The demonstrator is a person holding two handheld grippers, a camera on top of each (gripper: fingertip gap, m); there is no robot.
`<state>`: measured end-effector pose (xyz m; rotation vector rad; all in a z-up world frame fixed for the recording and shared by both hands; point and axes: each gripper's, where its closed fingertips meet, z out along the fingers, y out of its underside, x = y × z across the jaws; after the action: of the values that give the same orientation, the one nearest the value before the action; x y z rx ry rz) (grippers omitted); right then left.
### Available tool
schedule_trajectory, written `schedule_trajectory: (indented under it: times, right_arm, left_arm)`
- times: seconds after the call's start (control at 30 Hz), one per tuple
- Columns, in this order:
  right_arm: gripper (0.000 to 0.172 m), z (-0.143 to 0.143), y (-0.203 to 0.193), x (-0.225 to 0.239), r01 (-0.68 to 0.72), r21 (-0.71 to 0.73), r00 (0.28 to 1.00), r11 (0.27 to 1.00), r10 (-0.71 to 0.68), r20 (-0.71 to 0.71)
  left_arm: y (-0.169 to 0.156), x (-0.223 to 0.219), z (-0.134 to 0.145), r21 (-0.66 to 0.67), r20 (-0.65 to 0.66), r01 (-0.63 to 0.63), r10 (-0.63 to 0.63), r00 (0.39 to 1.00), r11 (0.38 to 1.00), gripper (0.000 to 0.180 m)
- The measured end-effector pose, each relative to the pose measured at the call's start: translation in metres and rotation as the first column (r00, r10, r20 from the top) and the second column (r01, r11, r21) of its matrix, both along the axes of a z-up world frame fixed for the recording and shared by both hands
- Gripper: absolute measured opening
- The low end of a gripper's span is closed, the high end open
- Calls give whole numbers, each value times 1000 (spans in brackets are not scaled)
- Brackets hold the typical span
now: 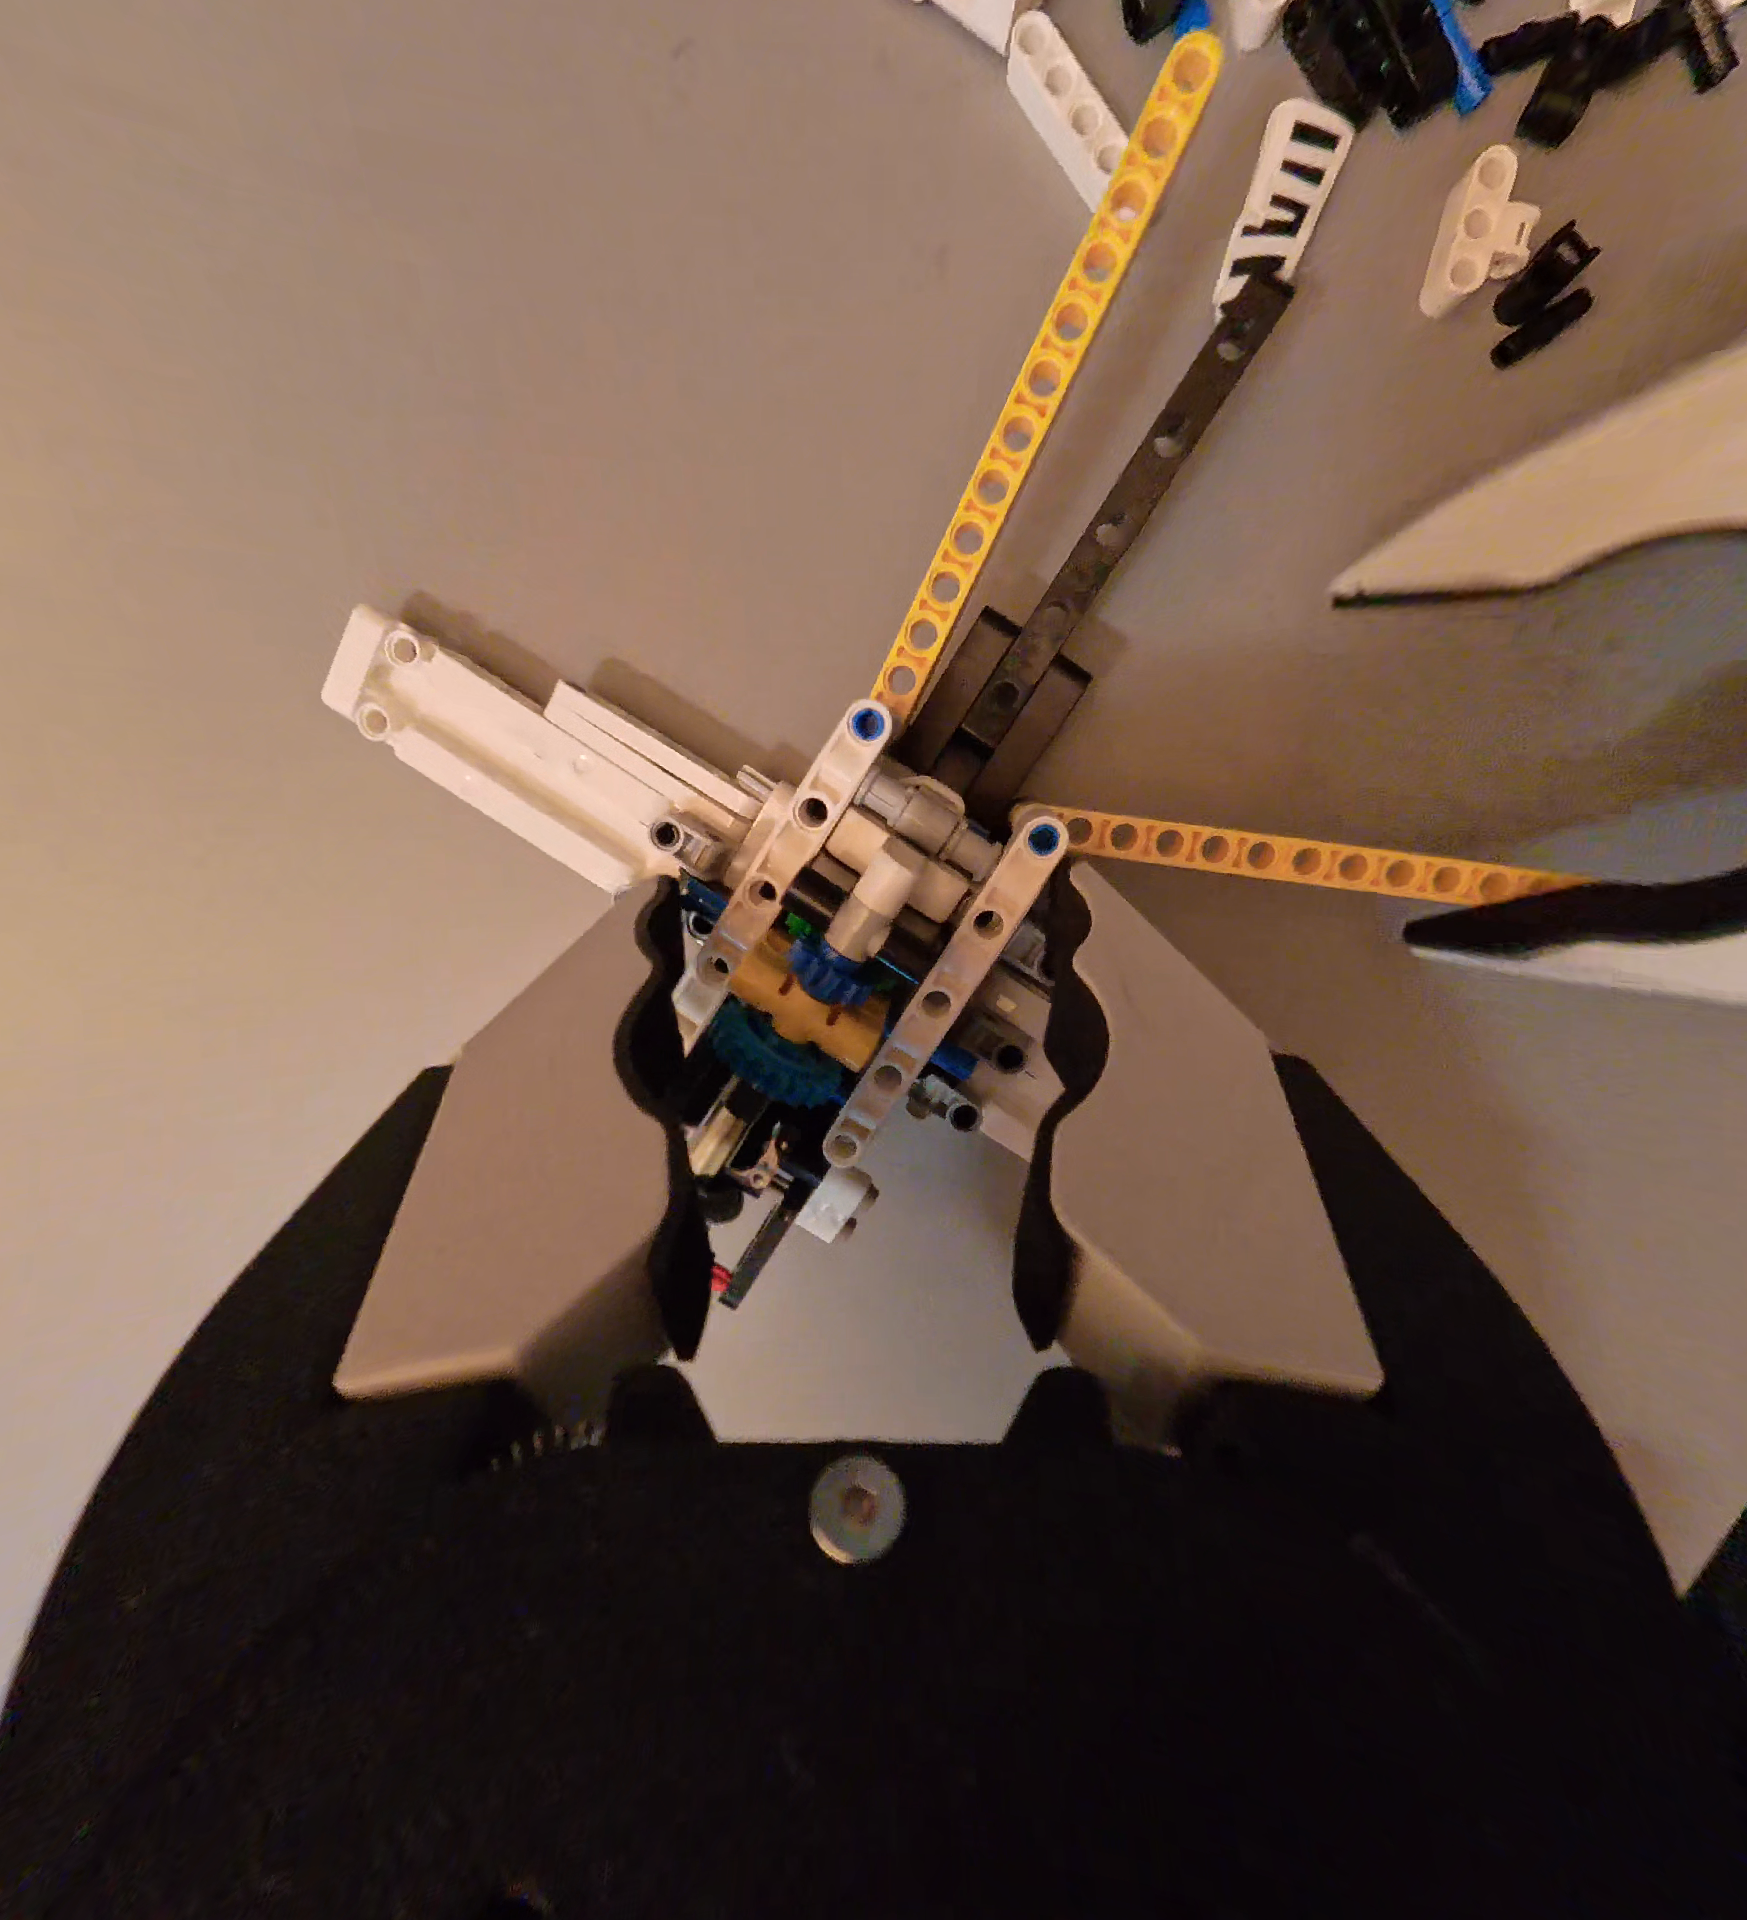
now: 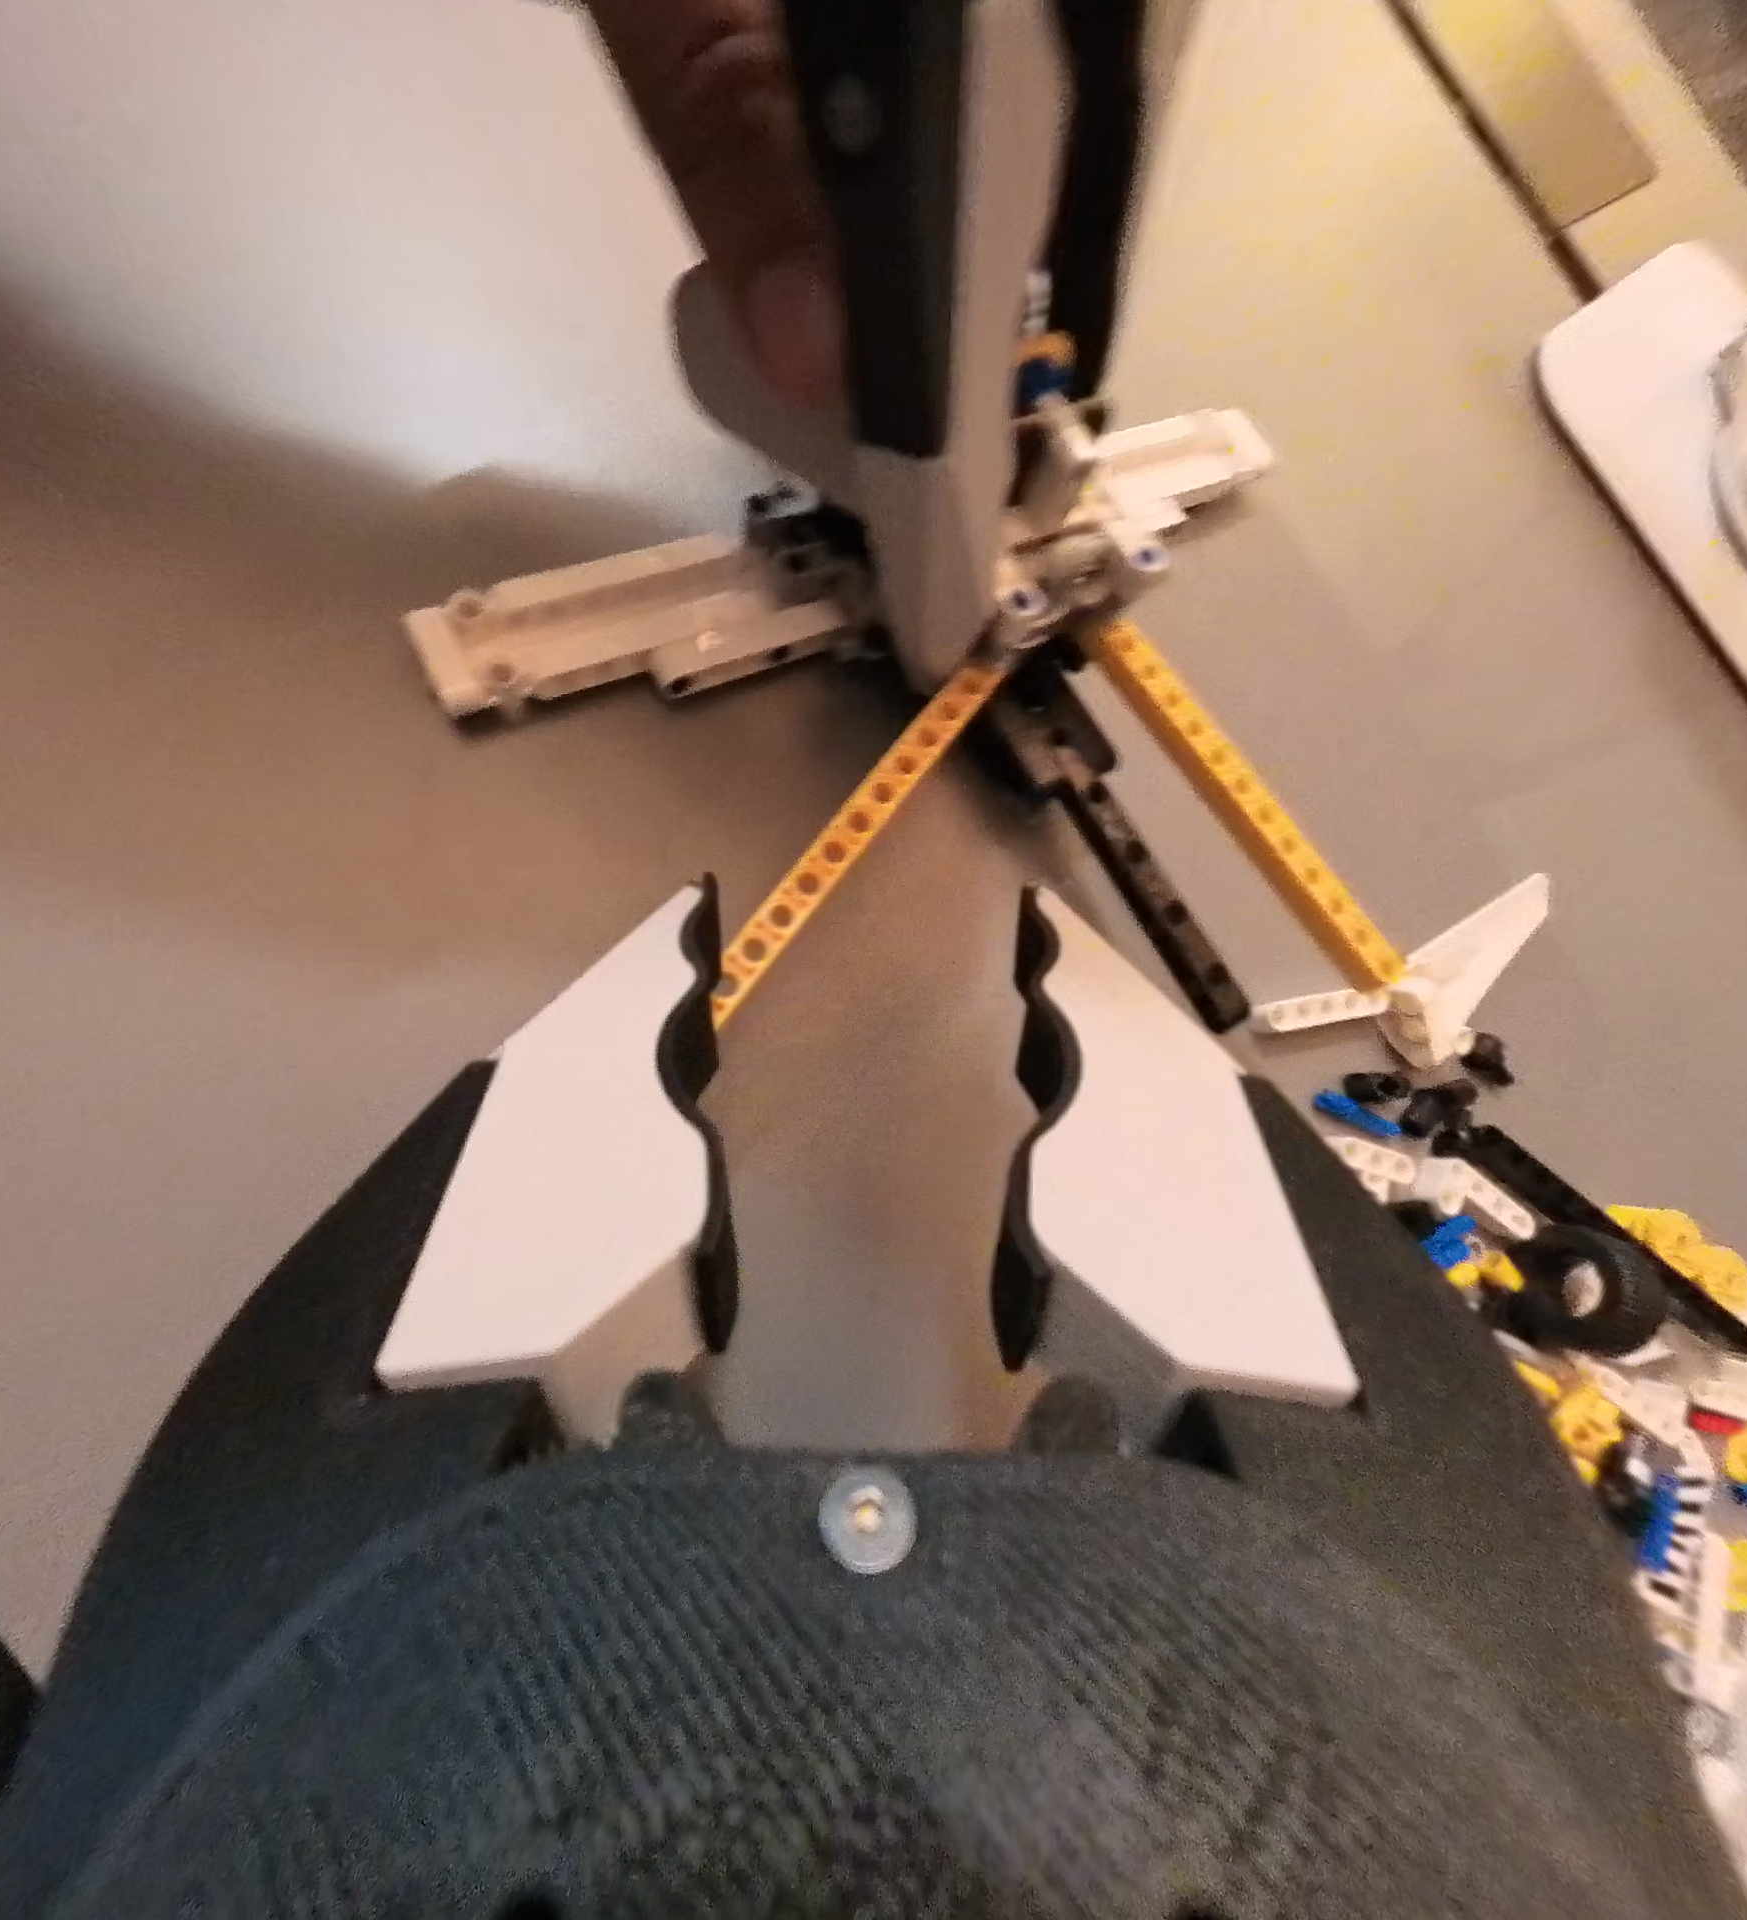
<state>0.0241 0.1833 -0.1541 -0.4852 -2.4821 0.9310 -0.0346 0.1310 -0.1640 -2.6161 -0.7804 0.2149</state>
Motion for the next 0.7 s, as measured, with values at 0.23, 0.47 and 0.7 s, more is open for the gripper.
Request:
schedule_trajectory:
  times: [0.23,0.47,0.7]
  right_arm:
    - [87,28,-6,-5,59,-348,966,936,34,255]
    - [62,19,-33,-19,45,-304,981,952,15,194]
    - [39,1,-40,-32,25,-196,988,980,6,157]
  left_arm:
    - [6,-1,49,174,-76,80,-67,995,981,84]
    - [5,-10,19,-18,-73,345,-346,936,938,86]
    - [4,12,3,51,72,383,-386,920,922,70]
